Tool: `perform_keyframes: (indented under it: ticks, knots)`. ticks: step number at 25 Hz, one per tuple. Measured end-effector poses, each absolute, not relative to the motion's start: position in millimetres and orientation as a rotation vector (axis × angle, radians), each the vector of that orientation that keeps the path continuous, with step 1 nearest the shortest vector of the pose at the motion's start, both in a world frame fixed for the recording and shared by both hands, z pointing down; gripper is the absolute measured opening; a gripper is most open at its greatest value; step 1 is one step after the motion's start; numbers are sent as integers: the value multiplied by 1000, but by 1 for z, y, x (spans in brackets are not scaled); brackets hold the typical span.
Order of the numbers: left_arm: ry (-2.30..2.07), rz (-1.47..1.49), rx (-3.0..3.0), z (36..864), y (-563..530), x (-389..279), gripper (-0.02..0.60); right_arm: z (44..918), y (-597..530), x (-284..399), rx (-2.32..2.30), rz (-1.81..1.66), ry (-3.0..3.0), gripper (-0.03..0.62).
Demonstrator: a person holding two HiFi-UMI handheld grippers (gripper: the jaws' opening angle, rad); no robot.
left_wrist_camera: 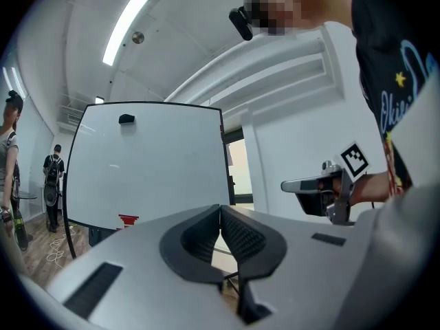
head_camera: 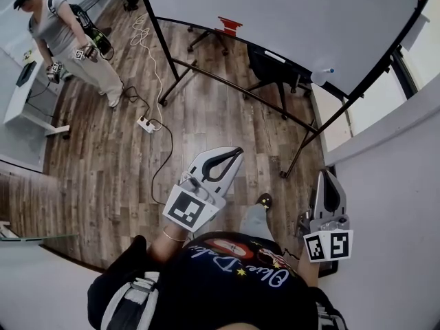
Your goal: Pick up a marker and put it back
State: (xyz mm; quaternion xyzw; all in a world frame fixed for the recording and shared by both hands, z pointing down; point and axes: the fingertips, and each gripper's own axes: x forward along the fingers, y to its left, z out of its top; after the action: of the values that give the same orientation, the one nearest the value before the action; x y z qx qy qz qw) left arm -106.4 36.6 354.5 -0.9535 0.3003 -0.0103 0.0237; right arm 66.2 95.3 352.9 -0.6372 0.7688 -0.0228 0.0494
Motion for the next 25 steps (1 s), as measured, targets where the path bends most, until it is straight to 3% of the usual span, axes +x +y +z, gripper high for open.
perform_keyframes:
  ticks: [25]
  knots:
    - [960, -46, -2929, 342, 4, -56, 3, 346, 56, 119, -1886, -55, 2347, 0]
